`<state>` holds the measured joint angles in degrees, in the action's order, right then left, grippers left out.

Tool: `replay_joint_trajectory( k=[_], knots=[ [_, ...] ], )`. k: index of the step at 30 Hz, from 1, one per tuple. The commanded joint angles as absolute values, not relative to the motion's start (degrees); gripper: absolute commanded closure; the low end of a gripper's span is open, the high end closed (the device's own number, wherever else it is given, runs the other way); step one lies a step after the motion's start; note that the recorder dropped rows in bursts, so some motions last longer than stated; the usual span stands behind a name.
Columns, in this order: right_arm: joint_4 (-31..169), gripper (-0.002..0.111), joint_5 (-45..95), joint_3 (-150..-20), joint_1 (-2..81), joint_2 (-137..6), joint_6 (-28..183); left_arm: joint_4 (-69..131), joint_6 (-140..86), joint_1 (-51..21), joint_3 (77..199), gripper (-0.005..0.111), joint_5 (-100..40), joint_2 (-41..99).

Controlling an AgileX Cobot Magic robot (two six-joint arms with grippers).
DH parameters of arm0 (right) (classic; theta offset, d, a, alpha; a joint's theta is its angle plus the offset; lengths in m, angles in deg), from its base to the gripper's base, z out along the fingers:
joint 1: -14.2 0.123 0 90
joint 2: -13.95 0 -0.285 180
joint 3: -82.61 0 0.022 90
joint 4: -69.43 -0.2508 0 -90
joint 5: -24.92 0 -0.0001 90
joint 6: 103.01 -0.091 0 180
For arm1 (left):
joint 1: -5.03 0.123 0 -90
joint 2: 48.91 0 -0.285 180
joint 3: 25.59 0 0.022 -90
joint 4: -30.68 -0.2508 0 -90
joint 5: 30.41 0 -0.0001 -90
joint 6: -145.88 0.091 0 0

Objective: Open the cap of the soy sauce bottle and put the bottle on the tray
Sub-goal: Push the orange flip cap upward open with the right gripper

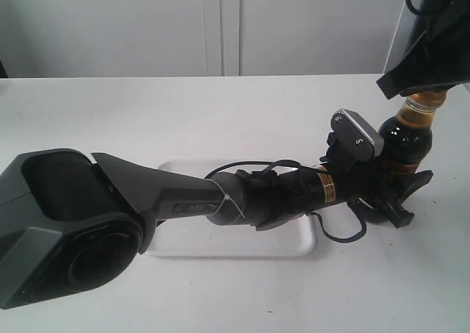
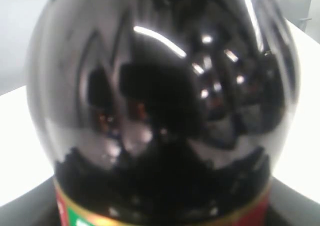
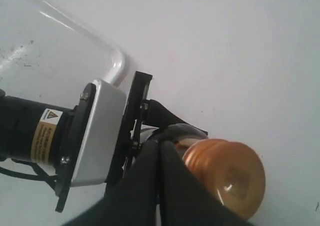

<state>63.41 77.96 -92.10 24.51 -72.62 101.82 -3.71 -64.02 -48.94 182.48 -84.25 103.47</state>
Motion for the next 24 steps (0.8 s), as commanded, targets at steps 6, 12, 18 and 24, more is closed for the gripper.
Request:
replay_joint_trajectory(
  k=[6, 12, 18, 24],
  knots=[
    [67.5, 0.108, 79.2, -93.0, 24.5, -73.7, 102.5, -4.1, -64.2, -49.4, 182.6, 0.107, -84.3, 102.9],
    [73.2, 0.108, 78.4, -93.2, 24.5, -74.0, 101.7, -4.1, -64.2, -49.4, 182.6, 0.107, -84.3, 102.9],
    [75.8, 0.108, 79.3, -95.6, 24.5, -73.9, 99.9, -4.1, -64.1, -49.4, 182.6, 0.107, -84.3, 102.9],
    [82.5, 0.108, 79.5, -95.7, 24.5, -73.9, 97.1, -4.0, -63.7, -49.4, 182.6, 0.107, -84.3, 102.9]
  ],
)
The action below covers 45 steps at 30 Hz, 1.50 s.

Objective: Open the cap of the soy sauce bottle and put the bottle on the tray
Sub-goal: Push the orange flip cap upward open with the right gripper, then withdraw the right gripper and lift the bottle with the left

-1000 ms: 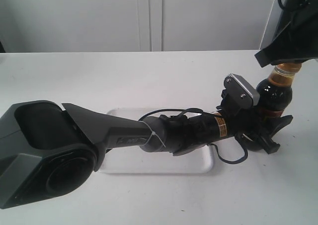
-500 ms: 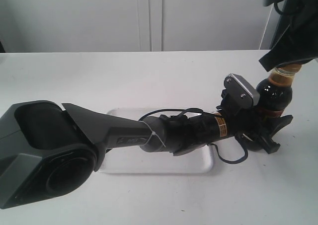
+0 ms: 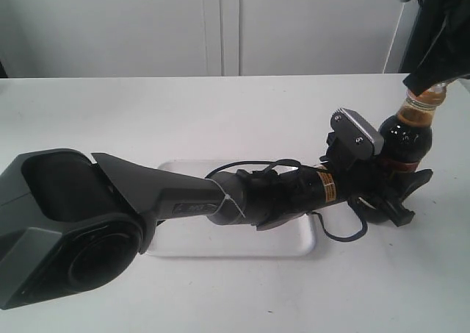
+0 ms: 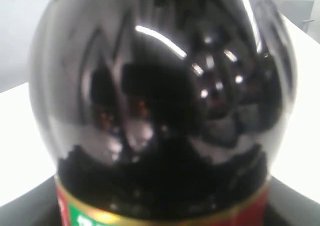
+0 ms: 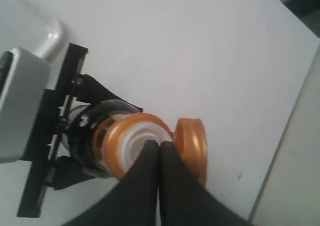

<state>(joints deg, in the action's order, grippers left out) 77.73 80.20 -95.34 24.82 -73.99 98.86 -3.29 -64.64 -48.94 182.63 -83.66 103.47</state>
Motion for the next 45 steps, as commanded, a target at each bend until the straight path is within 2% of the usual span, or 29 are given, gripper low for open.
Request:
replay_joint_trajectory(
  k=[1, 7, 16, 28, 36, 45],
  knots=[
    [83.4, 0.108, 79.4, -95.7, 24.5, -73.9, 97.0, -3.8, -63.7, -49.4, 182.6, 0.107, -84.3, 102.9],
    [89.6, 0.108, 78.6, -95.7, 24.5, -74.0, 91.5, -3.7, -63.7, -49.4, 182.6, 0.107, -84.3, 102.9],
    [88.7, 0.108, 80.1, -95.7, 23.6, -73.9, 90.0, -3.7, -63.8, -49.4, 182.6, 0.107, -84.6, 102.9],
    [65.0, 0.108, 80.1, -99.5, 11.4, -73.2, 96.3, -3.6, -63.8, -49.4, 182.6, 0.107, -84.8, 102.8],
    [52.2, 0.108, 72.9, -97.5, 7.5, -67.8, 101.7, -2.4, -63.8, -49.2, 182.6, 0.107, -85.8, 102.8],
    [45.4, 0.108, 54.0, -83.2, 7.5, -57.7, 107.8, -2.3, -63.7, -48.8, 182.6, 0.107, -86.5, 102.1]
  ],
)
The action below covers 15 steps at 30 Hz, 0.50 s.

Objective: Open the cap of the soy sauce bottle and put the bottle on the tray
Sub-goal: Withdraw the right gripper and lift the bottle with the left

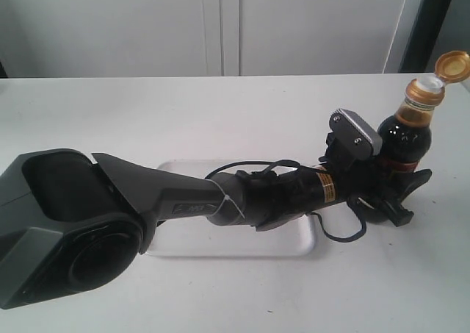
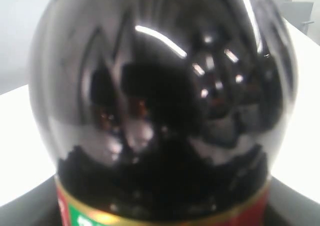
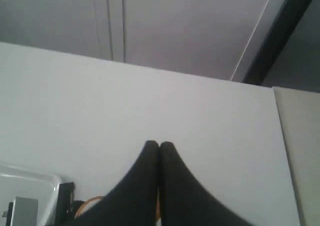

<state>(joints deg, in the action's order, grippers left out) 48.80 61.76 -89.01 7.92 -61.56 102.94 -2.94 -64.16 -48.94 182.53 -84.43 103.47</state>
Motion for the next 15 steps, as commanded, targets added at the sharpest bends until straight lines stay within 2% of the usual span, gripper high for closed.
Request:
replay_joint_trajectory(
  k=[1, 10, 15],
  knots=[
    [44.3, 0.108, 52.3, -81.5, 7.5, -56.7, 109.3, -2.3, -63.7, -48.8, 182.6, 0.107, -86.7, 101.7],
    [42.2, 0.108, 35.1, -69.0, 7.5, -49.2, 111.3, -2.3, -63.9, -48.8, 182.6, 0.107, -86.9, 100.4],
    [42.1, 0.108, 35.1, -67.6, 7.5, -46.9, 111.3, -2.3, -64.1, -48.8, 182.5, 0.107, -88.9, 100.2]
  ],
)
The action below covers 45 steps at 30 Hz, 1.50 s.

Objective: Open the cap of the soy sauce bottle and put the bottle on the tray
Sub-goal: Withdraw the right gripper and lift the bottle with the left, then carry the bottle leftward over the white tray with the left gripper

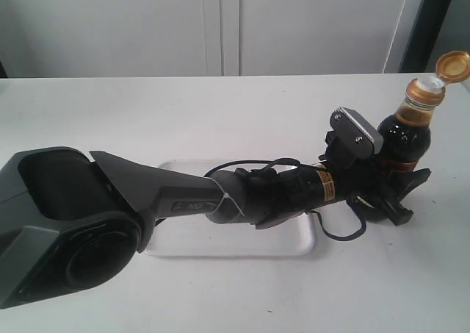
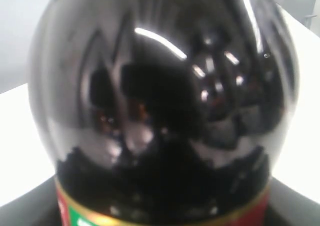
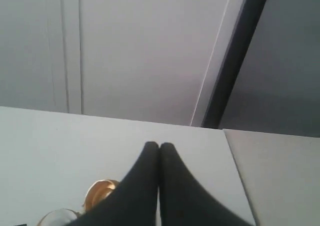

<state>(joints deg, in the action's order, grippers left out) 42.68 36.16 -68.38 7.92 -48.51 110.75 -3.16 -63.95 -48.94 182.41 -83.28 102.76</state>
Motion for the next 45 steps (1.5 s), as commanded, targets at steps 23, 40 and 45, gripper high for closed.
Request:
replay_joint_trajectory(
  k=[23, 40, 45],
  knots=[
    [40.9, 0.108, 36.0, -67.5, 7.5, -46.6, 111.3, -2.8, -60.8, -45.6, 170.1, 0.107, -96.1, 89.0],
    [38.0, 0.108, 37.6, -67.4, 7.5, -48.8, 111.1, -0.6, -53.8, -44.2, 154.2, 0.107, -99.5, 78.3],
    [38.0, 0.108, 37.6, -67.4, 9.1, -48.9, 111.3, 1.0, -52.7, -43.9, 147.6, 0.107, -100.4, 74.5]
  ],
)
